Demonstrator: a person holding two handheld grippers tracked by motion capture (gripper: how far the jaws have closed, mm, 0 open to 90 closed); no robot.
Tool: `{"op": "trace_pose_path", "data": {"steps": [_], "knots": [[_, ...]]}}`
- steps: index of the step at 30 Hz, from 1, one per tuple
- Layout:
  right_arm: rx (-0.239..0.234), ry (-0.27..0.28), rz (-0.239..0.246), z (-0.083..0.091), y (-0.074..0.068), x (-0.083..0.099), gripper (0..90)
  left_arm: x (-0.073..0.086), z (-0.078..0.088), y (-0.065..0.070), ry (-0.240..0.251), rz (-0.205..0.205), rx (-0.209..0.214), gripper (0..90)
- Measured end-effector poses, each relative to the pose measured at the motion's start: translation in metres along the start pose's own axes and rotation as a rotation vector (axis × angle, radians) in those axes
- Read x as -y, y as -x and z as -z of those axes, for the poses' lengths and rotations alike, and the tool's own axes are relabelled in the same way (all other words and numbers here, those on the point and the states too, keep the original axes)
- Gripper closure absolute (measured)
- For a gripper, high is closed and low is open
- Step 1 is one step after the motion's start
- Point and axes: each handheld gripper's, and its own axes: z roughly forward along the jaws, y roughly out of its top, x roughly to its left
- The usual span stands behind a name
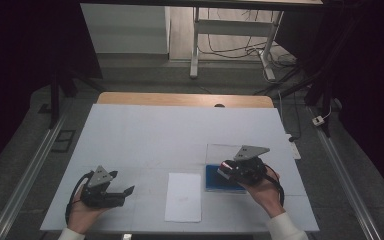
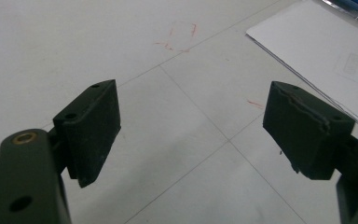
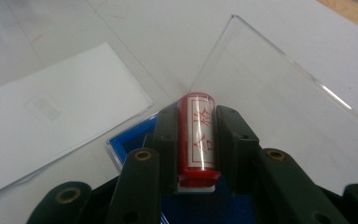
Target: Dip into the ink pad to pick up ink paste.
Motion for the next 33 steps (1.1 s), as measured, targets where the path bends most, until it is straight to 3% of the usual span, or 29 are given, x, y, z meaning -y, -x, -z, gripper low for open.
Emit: {"op": "trace_pose_path", "data": {"steps": [17,33], "knots": [[0.020,-0.086,0.027,-0.019,-0.002,0.009,70.0,0.000,-0.002,0.001,-0.007,-0.006,-0.001,19.5],[0.023,-0.123,0.019,-0.021,-0.001,0.009,70.3,0.000,-0.002,0.002,-0.012,-0.010,0.000,19.6]]}}
